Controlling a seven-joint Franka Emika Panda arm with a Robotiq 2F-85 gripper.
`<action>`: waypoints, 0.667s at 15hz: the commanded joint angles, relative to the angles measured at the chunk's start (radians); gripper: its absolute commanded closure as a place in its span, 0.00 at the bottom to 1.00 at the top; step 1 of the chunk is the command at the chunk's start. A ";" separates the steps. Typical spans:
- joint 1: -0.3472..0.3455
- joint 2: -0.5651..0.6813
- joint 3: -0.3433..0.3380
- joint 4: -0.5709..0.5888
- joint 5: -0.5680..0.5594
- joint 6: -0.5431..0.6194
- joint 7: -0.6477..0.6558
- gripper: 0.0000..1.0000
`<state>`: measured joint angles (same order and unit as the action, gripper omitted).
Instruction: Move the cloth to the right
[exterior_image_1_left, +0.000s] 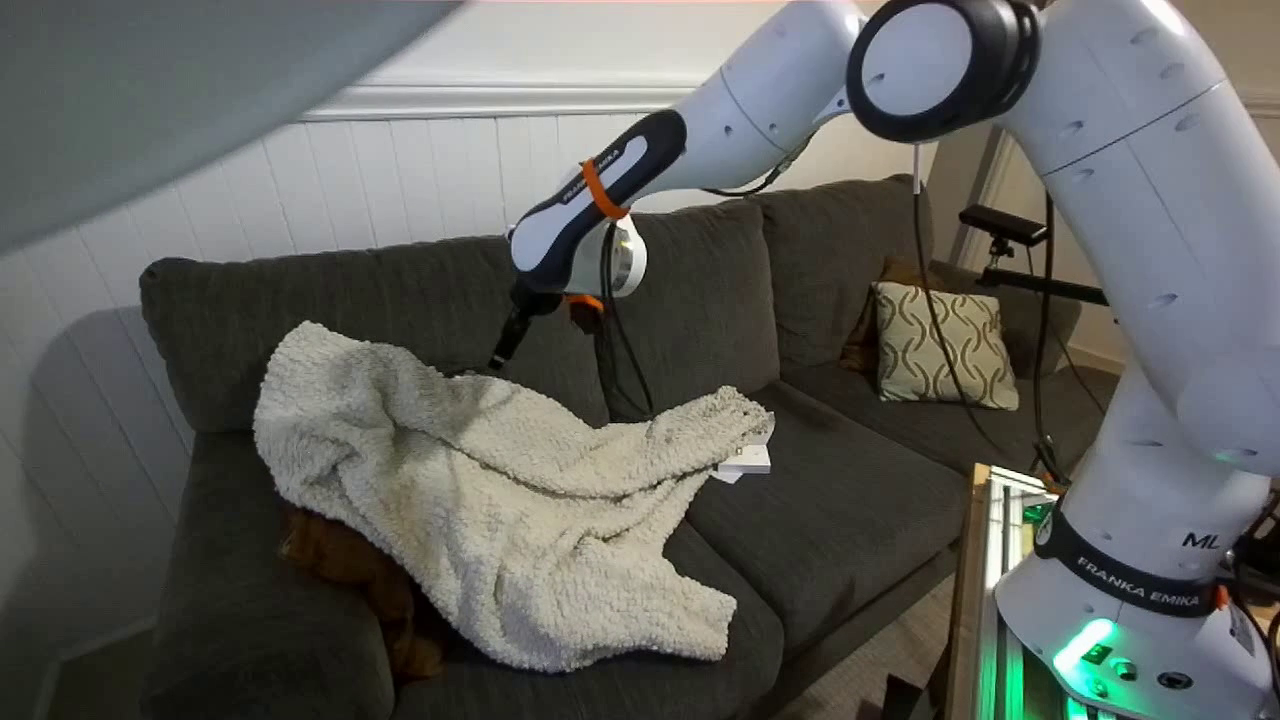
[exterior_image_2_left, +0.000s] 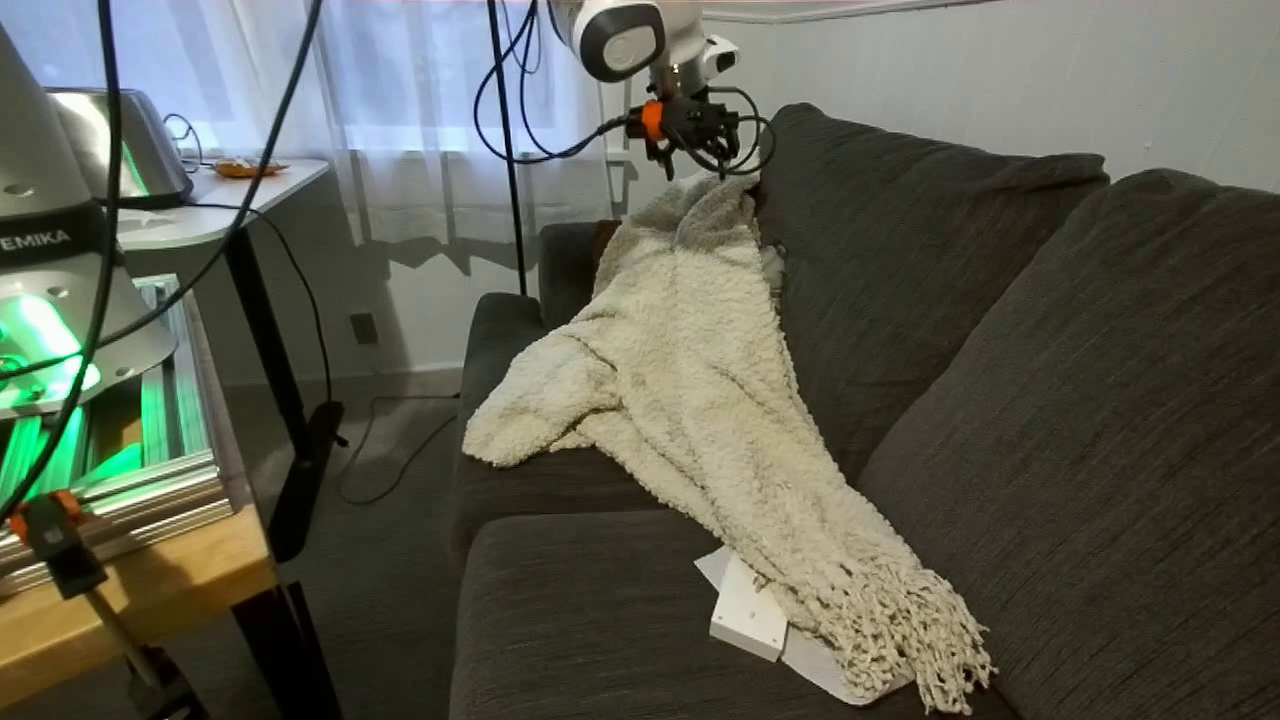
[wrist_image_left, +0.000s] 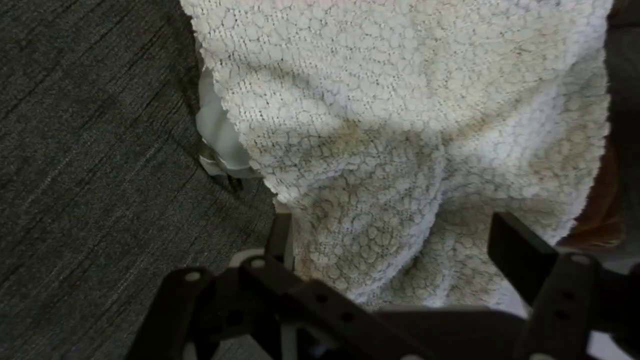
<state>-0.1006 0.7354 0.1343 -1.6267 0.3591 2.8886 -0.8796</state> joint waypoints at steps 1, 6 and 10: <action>-0.028 0.177 0.025 0.172 -0.112 0.083 0.113 0.00; -0.033 0.370 0.013 0.383 -0.247 0.076 0.258 0.00; -0.024 0.501 0.005 0.552 -0.317 0.033 0.352 0.00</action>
<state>-0.1230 1.1184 0.1344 -1.2470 0.1108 2.9621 -0.6046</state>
